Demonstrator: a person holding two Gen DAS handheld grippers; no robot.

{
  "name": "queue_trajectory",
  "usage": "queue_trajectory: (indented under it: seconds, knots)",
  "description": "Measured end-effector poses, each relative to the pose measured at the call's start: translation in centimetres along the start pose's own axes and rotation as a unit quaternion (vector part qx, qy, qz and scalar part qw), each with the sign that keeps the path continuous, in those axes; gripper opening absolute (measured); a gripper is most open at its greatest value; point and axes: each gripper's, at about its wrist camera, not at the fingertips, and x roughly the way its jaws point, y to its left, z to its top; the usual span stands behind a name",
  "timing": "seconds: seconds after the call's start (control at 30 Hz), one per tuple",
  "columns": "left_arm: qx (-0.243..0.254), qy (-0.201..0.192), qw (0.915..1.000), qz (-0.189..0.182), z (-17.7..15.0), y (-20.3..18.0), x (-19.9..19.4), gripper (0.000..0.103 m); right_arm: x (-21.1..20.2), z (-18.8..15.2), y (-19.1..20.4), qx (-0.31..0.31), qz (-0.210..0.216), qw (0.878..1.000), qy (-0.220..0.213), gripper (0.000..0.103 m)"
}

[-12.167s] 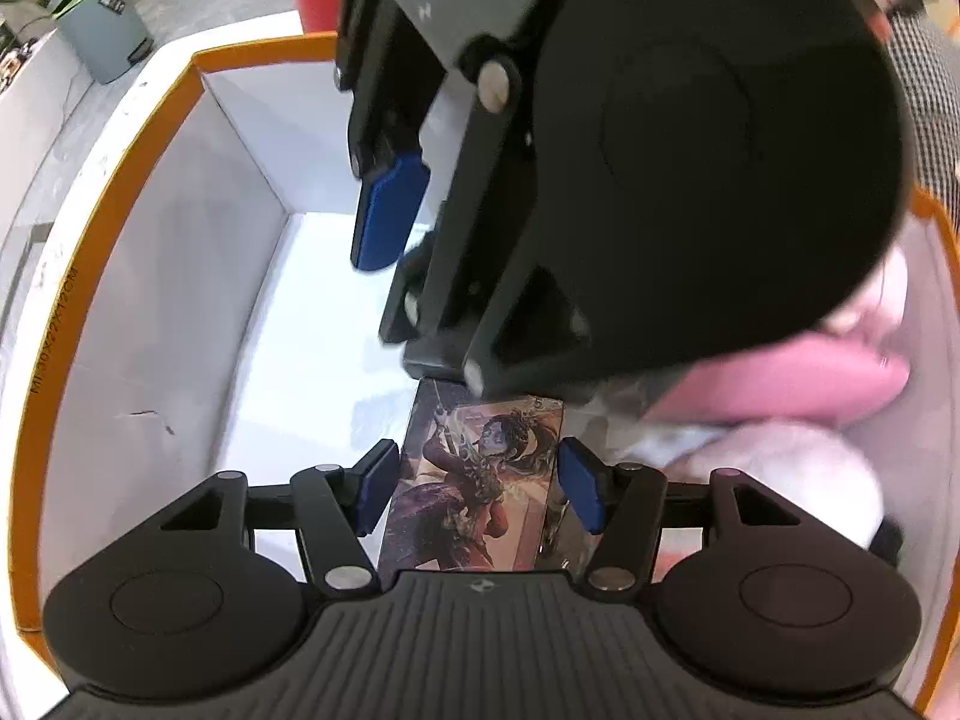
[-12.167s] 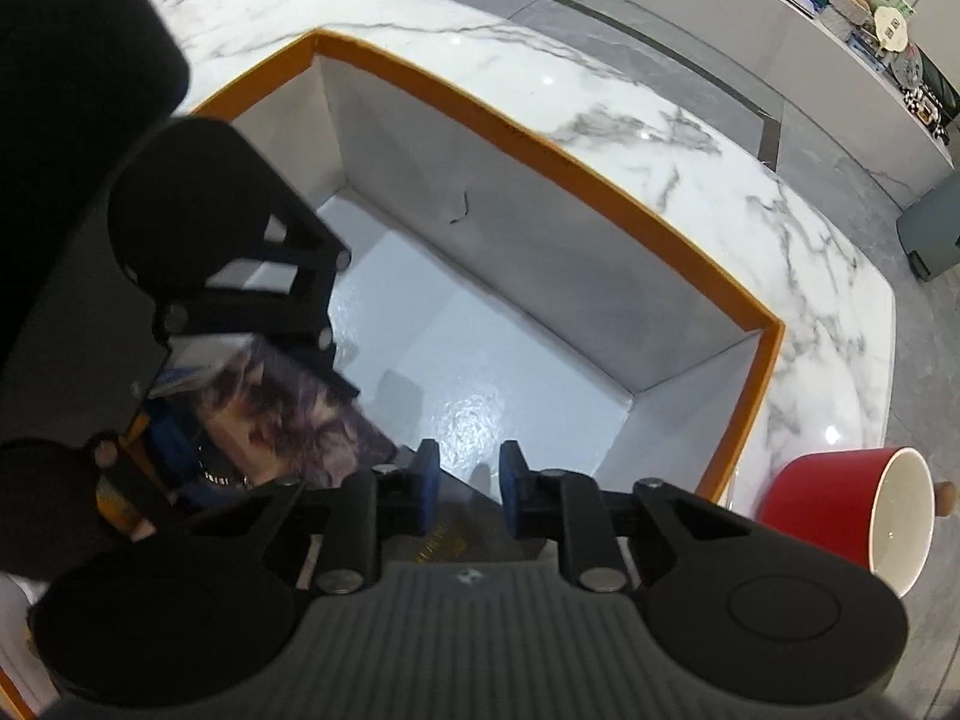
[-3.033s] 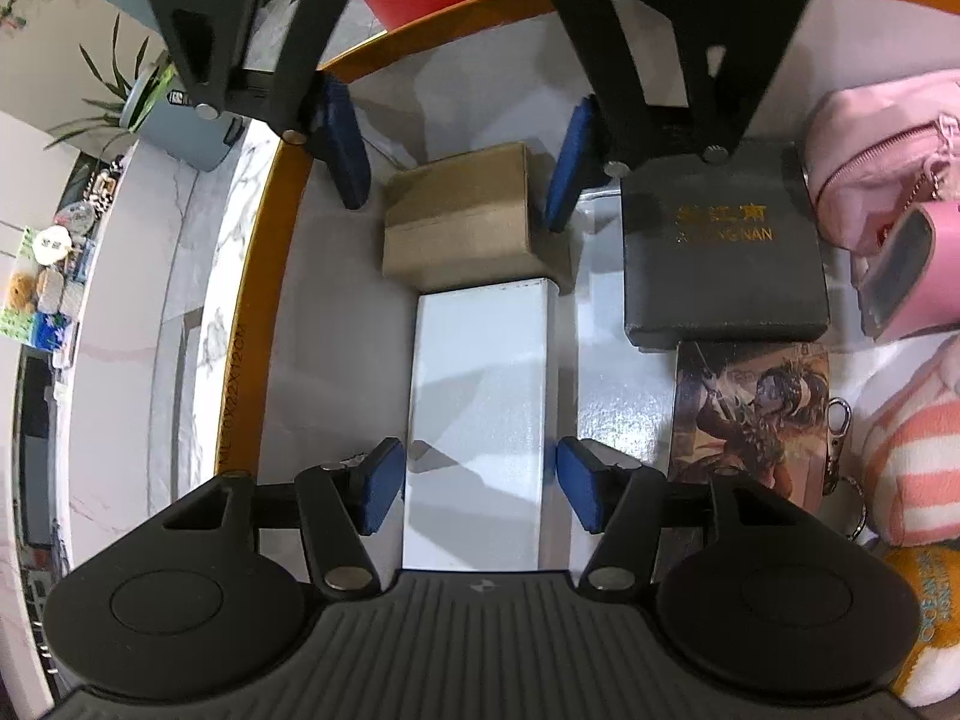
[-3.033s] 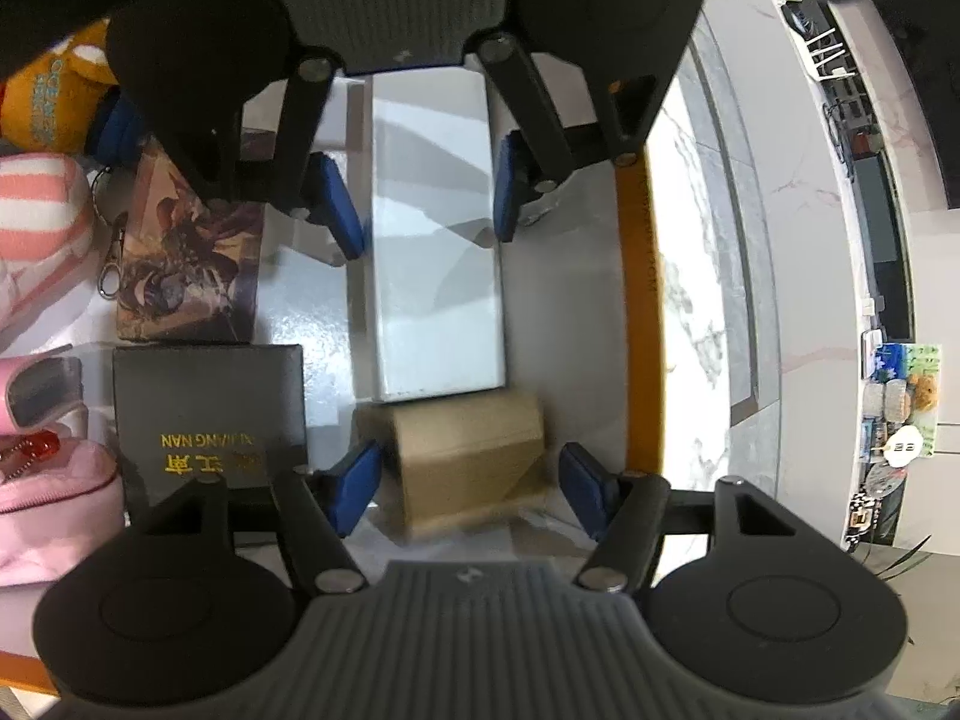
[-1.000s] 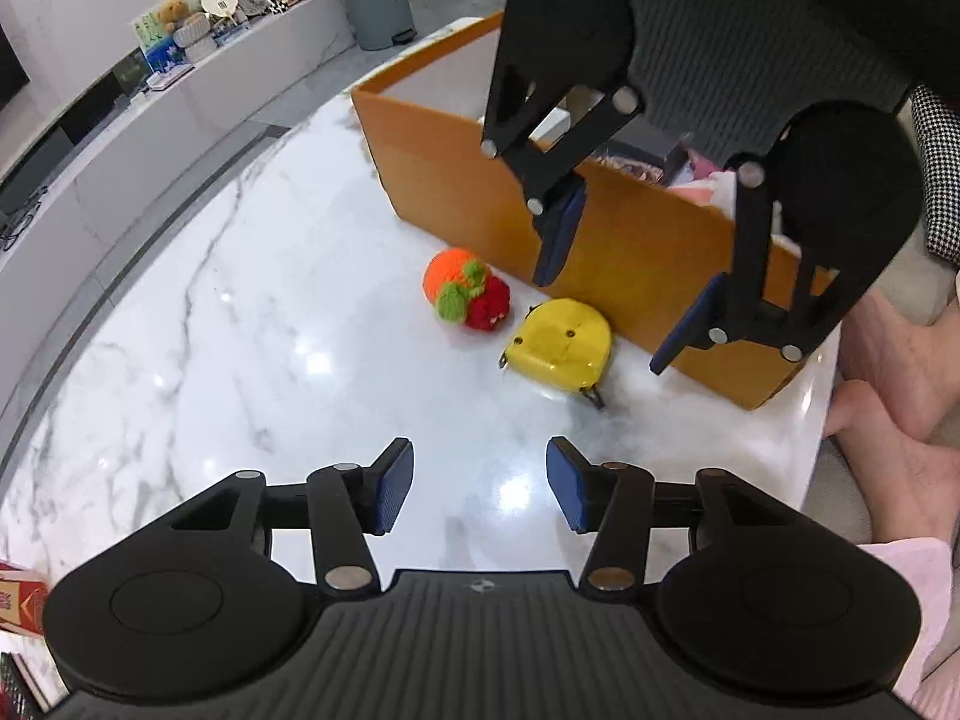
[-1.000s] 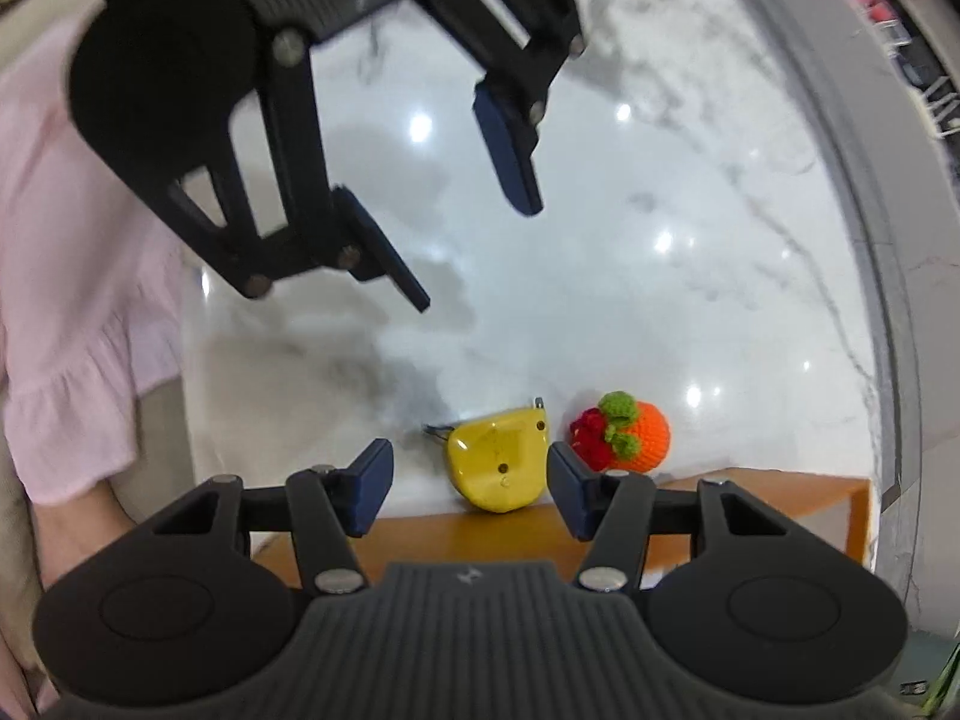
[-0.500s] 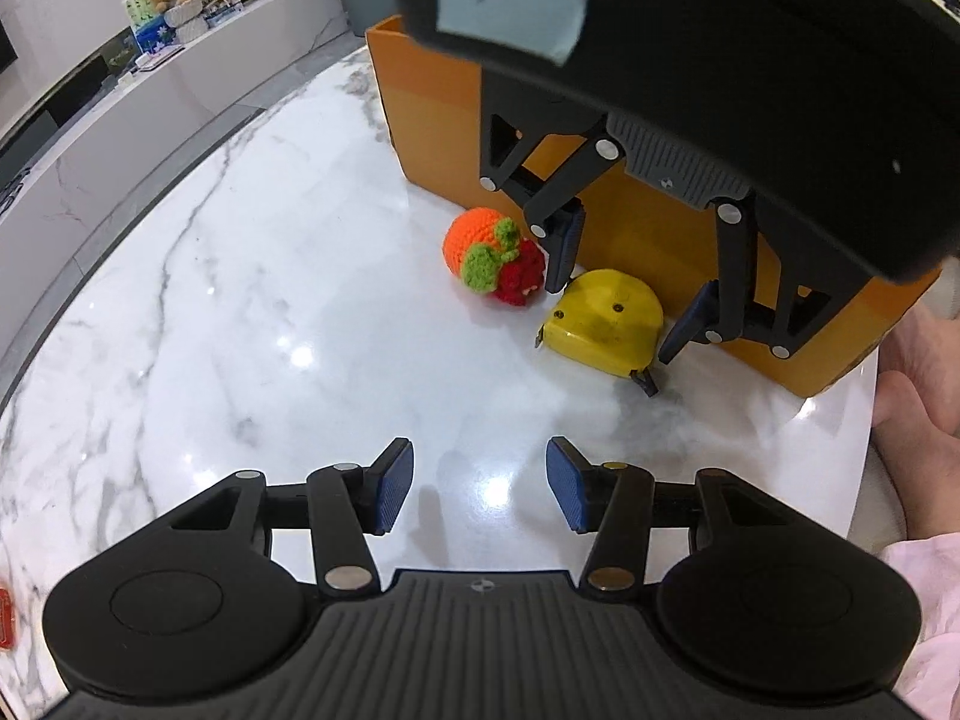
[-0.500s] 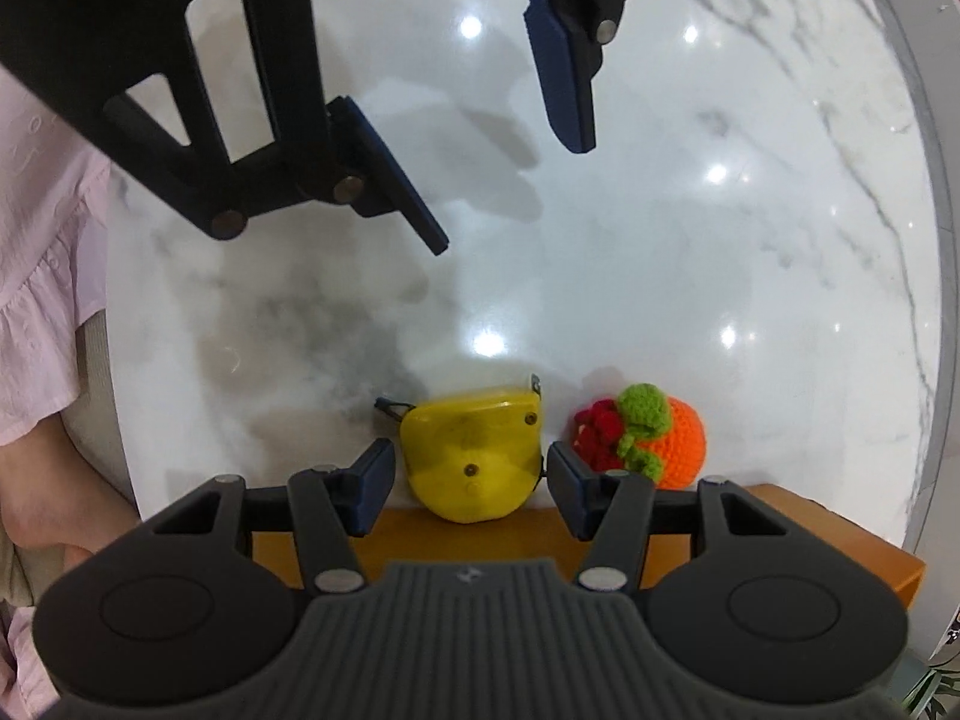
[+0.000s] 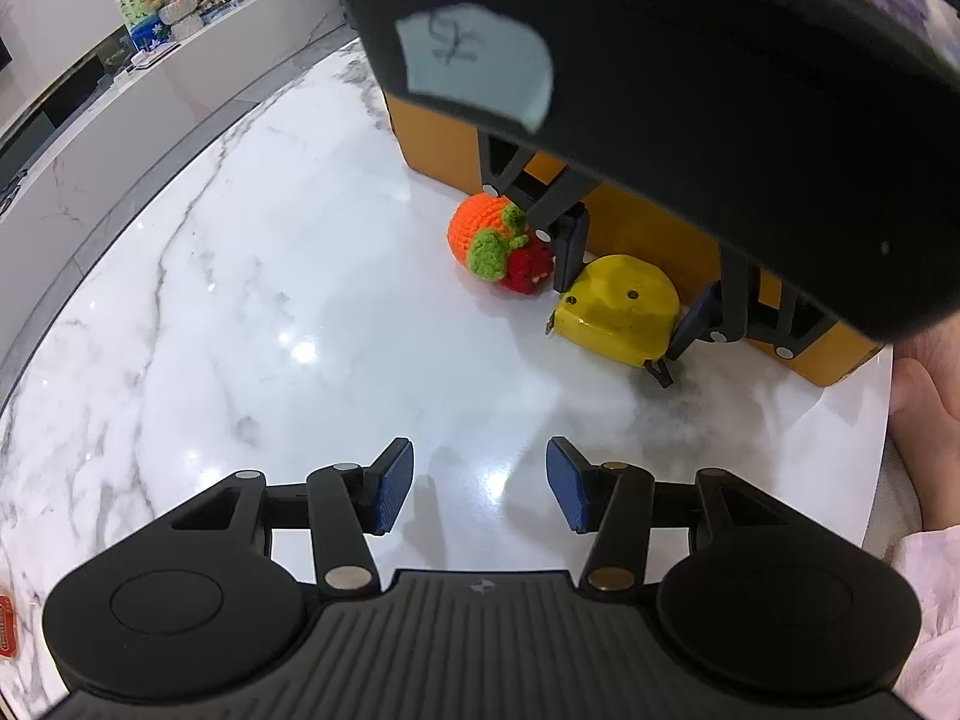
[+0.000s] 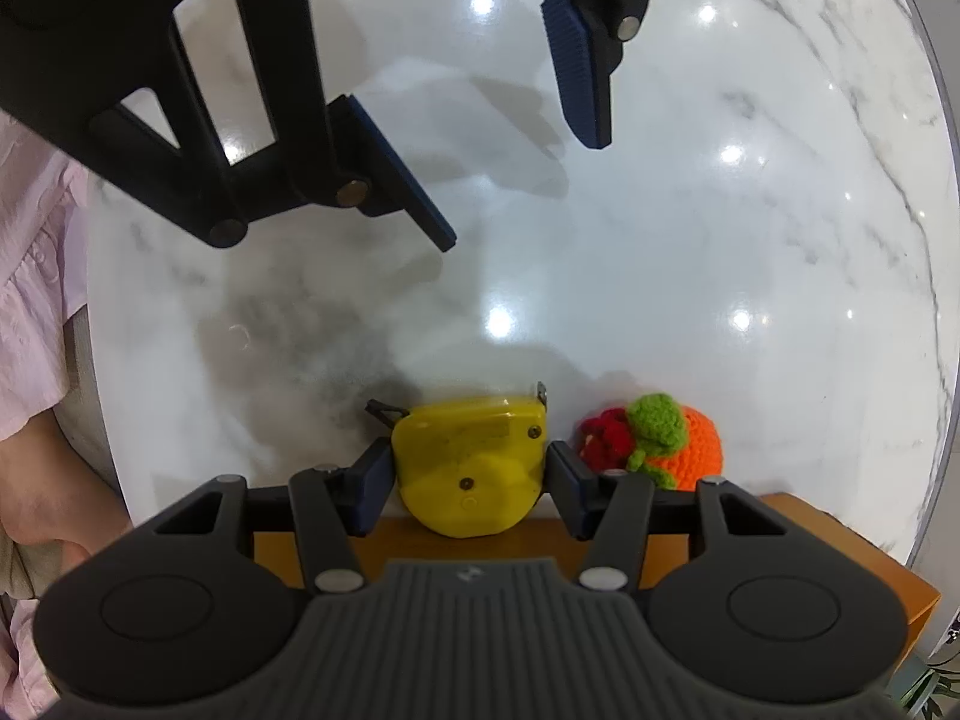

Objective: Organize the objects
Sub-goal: 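Grasp the yellow tape measure with the right gripper, then lift the tape measure with the right gripper while the left gripper grasps the crochet fruit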

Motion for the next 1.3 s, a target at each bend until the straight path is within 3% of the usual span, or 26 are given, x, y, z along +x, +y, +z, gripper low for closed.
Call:
queue_trajectory:
  seconds: [0.33,0.57,0.8,1.0,1.13,1.3]
  knots:
    - [0.01,0.005,0.9999,0.011,0.0,-0.7,-1.2,0.059,0.0,-0.5,0.7,0.002,0.001,1.0,0.0,0.057]
    - [0.014,-0.019,0.9996,0.018,0.1,-0.6,-4.0,0.059,-2.3,-2.2,1.8,0.027,-0.016,0.998,-0.059,0.056]
    - [0.025,-0.042,0.9986,0.021,1.6,-0.9,-5.3,0.056,-9.6,-5.6,3.6,0.023,-0.052,0.99,-0.127,0.056]
    - [0.076,-0.048,0.9956,0.027,3.8,-2.2,-3.4,0.056,-15.3,-9.6,4.0,0.013,-0.088,0.985,-0.151,0.056]
    - [0.098,-0.044,0.9939,0.025,5.5,-1.9,-0.6,0.056,-16.8,-13.5,1.5,0.039,-0.104,0.983,-0.146,0.056]
    - [0.071,-0.036,0.9966,0.022,7.1,-1.4,2.4,0.057,-13.5,-15.6,1.1,0.095,-0.1,0.979,-0.147,0.056]
